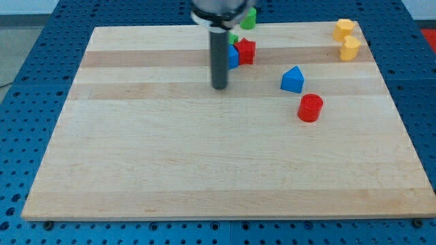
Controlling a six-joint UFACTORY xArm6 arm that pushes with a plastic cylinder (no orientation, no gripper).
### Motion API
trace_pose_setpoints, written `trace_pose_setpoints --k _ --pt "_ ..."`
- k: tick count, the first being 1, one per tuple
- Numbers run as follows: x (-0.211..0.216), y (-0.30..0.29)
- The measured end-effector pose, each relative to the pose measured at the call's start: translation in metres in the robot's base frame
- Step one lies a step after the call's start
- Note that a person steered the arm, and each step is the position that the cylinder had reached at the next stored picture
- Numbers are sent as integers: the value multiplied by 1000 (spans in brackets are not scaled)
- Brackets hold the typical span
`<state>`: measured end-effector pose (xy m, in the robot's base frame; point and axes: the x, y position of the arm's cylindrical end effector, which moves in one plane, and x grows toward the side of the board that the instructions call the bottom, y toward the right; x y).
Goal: Point your arm to top left
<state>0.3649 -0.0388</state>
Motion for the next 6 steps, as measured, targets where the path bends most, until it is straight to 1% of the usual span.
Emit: trace_pose_setpoints --k 1,2,3,4,5,6 --pt "-92 -94" --pt "-174 -140" --pt "-173 -161" --pt "-161 -230" --pt "-117 -242" --pt "-101 -213"
